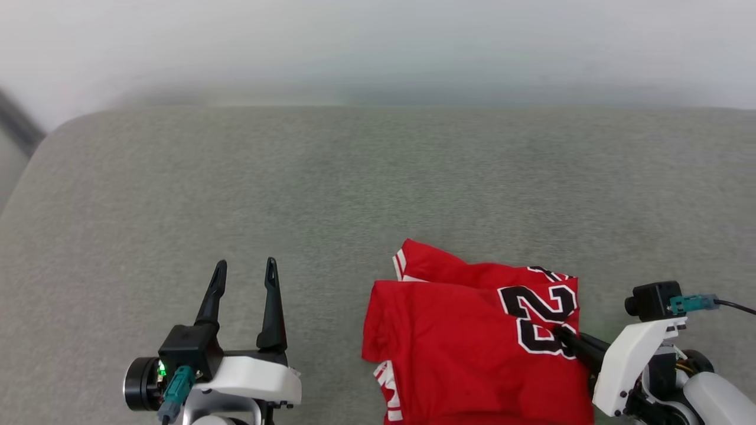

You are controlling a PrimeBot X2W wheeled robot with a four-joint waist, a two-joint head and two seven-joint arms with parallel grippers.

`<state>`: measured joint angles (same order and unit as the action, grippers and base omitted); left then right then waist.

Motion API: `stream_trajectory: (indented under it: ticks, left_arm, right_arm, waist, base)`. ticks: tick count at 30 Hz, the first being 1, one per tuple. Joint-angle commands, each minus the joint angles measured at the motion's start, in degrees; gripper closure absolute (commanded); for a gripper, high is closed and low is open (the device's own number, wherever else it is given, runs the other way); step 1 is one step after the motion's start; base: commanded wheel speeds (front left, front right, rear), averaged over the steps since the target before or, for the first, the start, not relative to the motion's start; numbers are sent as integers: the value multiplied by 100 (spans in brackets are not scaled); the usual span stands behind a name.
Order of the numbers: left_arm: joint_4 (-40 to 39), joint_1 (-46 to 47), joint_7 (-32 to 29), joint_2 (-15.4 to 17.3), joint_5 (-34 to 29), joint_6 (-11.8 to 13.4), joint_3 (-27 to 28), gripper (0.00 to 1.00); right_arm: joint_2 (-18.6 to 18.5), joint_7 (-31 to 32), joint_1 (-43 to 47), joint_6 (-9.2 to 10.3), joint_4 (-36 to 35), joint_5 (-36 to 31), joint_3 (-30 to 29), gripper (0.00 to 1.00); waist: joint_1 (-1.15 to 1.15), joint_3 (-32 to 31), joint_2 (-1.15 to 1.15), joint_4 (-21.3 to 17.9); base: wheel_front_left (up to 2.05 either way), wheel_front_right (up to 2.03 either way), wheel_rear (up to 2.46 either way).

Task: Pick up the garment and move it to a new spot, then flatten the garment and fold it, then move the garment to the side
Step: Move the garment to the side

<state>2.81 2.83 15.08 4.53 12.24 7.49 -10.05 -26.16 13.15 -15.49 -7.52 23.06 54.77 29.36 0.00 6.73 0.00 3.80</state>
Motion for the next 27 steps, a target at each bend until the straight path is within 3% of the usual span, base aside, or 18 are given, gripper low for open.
stream_trajectory:
  ticks: [1,8,16,19,27]
  left_arm:
    - [-39,-69,11,26,-50,-36,20,0]
    - [-47,-123,10,71,-66,-93,-3,0]
    - [-85,81,-1,81,-116,-118,-108,0]
    - [-123,269,-64,109,-189,-137,-184,0]
    - [-373,845,-310,237,-459,-209,-387,0]
  right_arm:
    - [-64,24,-117,6,72,-226,-37,100]
    - [-127,242,-235,5,247,-907,-337,100]
    - [-33,413,-691,5,362,-1233,-645,100]
    - [43,307,-998,5,528,-1286,-761,100]
    - [123,-162,-1990,5,1176,-1426,-1016,100]
  waist:
    - [0,-153,0,-387]
    - [0,-220,0,-1417]
    - [0,123,0,-2579]
    - [0,387,0,-2850]
    - [0,1242,0,-3080]
  base:
    - [0,0,0]
    - [0,0,0]
    - [0,0,0]
    - [0,0,0]
    - [0,0,0]
